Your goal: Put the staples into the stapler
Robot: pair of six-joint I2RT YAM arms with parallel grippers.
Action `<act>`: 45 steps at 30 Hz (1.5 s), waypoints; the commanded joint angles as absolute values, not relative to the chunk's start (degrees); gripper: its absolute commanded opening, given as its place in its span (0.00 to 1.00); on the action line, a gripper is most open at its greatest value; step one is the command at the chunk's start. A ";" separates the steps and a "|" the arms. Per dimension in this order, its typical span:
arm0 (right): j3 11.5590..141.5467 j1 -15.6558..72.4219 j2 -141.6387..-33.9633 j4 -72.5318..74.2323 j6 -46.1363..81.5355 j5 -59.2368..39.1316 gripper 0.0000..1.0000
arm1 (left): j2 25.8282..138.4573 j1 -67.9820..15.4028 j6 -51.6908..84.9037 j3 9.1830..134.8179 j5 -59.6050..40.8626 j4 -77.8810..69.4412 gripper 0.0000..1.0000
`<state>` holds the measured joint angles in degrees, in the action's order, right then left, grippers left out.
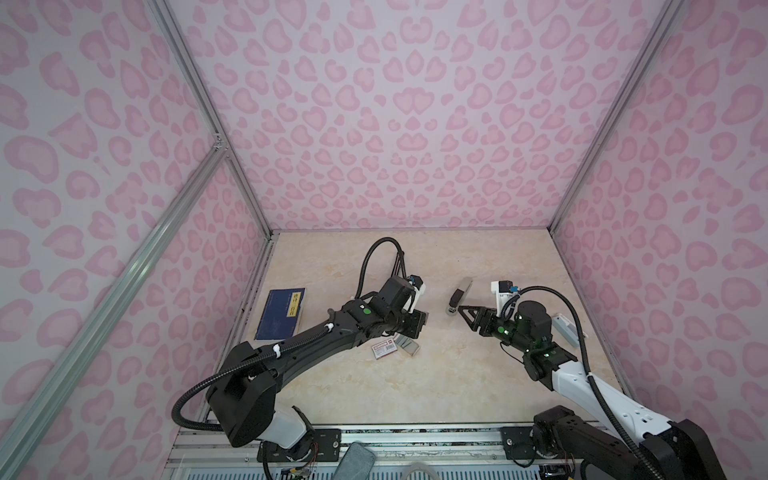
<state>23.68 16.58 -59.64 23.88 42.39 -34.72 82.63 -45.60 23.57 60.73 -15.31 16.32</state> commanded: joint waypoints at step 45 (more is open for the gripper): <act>22.70 22.94 -74.56 79.72 70.76 -59.68 0.40 | 76.58 -41.75 32.78 53.27 -42.41 -9.74 0.03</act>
